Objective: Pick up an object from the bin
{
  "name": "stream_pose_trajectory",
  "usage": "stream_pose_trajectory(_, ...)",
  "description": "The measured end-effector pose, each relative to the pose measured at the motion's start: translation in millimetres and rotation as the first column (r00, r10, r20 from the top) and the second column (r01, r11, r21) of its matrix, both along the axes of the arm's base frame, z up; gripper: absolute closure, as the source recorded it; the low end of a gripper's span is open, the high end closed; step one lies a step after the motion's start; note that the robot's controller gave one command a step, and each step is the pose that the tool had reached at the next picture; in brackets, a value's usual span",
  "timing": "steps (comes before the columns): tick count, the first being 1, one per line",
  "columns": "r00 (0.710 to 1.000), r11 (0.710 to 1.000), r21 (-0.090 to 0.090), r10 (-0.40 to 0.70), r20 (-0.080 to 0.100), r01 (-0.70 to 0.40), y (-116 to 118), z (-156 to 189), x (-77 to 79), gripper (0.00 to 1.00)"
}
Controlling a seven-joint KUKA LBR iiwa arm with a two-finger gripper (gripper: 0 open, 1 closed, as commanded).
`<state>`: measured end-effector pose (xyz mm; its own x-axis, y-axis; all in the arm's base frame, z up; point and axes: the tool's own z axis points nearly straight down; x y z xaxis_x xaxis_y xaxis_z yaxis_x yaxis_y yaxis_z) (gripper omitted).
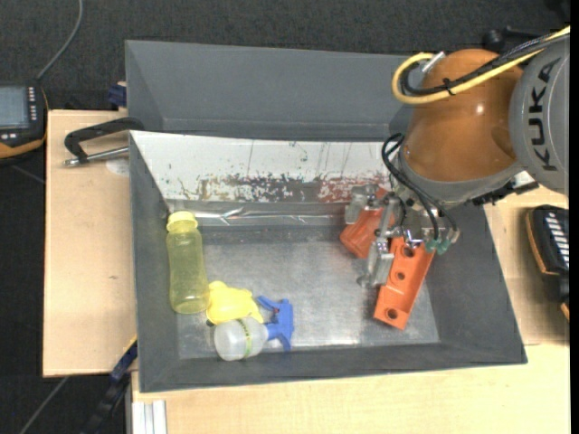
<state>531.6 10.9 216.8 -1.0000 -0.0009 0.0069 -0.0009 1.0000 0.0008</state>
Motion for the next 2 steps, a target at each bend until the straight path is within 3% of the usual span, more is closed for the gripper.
stream_pose_trajectory(1, 1.000, 1.000, 0.000, 0.000, 0.009, 0.000, 0, 4, 1.6, 0.00)
stream_pose_trajectory(2, 0.999, 0.999, 0.003, -0.038, 0.016, 0.038, -24, -22, 5.6, 0.00)
